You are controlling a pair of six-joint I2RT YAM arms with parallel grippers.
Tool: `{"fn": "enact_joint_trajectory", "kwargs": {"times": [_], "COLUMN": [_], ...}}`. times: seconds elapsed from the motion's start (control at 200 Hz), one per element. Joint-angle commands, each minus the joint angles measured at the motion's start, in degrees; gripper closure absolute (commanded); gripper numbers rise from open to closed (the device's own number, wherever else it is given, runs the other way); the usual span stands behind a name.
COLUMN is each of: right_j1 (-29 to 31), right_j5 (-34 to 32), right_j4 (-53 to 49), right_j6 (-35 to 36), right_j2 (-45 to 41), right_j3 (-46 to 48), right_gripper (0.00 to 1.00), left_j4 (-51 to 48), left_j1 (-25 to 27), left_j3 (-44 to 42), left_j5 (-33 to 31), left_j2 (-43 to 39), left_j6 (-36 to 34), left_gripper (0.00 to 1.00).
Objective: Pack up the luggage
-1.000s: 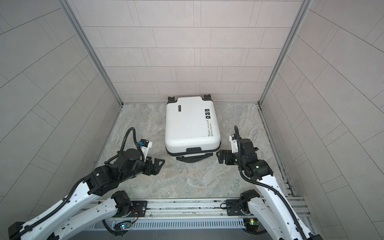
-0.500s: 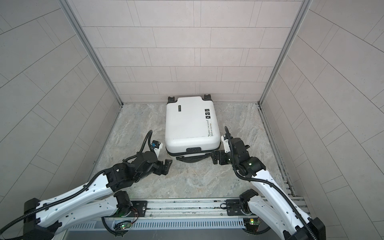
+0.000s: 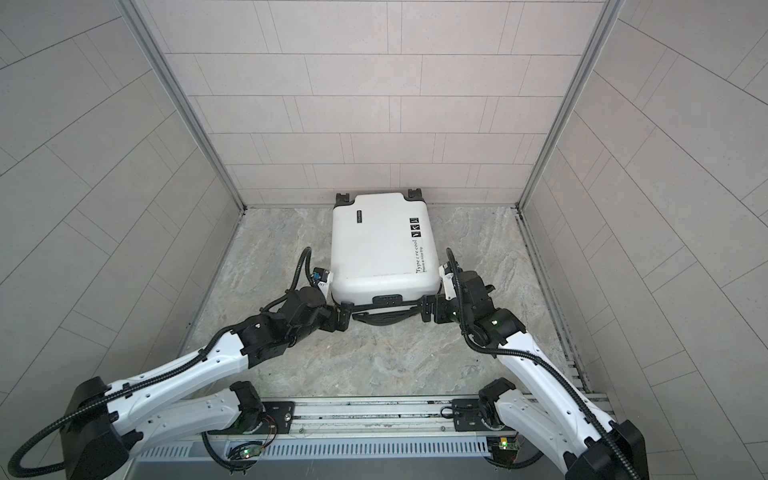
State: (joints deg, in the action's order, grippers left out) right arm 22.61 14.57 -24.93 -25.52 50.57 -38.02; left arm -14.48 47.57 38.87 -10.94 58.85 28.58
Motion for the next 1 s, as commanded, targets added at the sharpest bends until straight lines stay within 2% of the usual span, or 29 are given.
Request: {"fn": "enact_joint_trajectory", "kwargs": {"times": [0.0, 0.22, 0.765, 0.991], "right_j1": [0.39, 0.35, 0.42, 0.33], "right_j5": [-0.75, -0.63, -4.2, -5.65], "right_j4": [1.1, 1.9, 0.34, -1.47], "right_j6": [-0.19, -0.81, -2.43, -2.3], "right_j2": [0.36, 1.66, 3.12, 4.69], "right_j3": [-1.73, -2.47, -4.94, -7.2], "right_gripper": [0.0, 0.0, 0.0, 0.0], "left_j4": [4.59, 5.53, 10.77, 10.91], "left_j1": [-1.78, -3.77, -13.29, -16.33], "left_j3": [1.75, 5.52, 15.33, 17.74], "left_j5": [2.44, 4.41, 12.56, 15.52], "left_j2": [1.01, 6.84, 20.82, 23.19], "left_j6": [-0.5, -1.94, -2.43, -3.99], "left_gripper": [0.0, 0.0, 0.02, 0.04]}}
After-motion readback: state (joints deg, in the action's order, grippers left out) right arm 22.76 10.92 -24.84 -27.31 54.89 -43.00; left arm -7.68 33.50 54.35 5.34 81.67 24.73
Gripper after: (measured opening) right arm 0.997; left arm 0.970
